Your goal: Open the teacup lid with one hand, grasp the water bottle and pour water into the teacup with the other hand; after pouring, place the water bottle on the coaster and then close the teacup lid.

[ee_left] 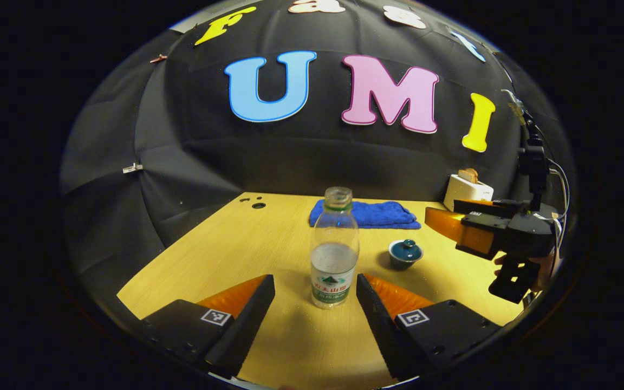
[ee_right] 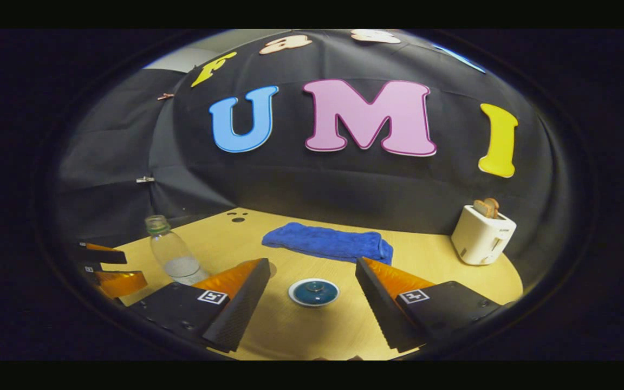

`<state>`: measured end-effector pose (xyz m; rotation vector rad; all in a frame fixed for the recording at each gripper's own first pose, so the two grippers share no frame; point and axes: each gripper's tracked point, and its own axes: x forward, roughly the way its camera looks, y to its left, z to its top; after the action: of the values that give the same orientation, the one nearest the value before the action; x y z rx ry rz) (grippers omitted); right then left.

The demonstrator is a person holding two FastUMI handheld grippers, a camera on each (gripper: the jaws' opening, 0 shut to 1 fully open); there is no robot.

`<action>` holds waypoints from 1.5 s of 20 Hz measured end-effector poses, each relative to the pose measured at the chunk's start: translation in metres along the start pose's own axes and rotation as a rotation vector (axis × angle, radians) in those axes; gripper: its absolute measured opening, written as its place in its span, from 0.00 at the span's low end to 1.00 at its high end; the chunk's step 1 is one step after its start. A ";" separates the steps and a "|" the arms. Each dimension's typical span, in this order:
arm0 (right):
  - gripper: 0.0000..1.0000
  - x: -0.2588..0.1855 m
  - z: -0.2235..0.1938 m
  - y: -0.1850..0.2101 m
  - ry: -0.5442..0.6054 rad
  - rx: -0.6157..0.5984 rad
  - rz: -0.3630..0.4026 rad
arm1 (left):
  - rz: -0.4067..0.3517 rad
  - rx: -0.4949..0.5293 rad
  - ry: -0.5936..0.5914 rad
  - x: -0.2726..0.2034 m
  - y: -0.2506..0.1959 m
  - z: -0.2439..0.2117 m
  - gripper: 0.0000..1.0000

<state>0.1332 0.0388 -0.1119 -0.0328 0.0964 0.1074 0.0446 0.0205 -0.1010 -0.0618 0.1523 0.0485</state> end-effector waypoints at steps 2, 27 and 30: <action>0.98 0.022 -0.017 -0.004 0.004 -0.004 -0.011 | 0.011 -0.010 0.014 0.011 0.006 -0.015 0.96; 0.39 0.082 -0.084 0.001 0.121 -0.028 0.008 | 0.012 -0.035 0.035 0.031 0.014 -0.053 0.96; 0.31 0.081 -0.085 0.007 0.134 -0.022 0.033 | 0.017 -0.030 0.033 0.031 0.016 -0.053 0.96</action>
<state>0.2041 0.0510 -0.2044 -0.0602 0.2298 0.1391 0.0660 0.0344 -0.1592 -0.0916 0.1849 0.0665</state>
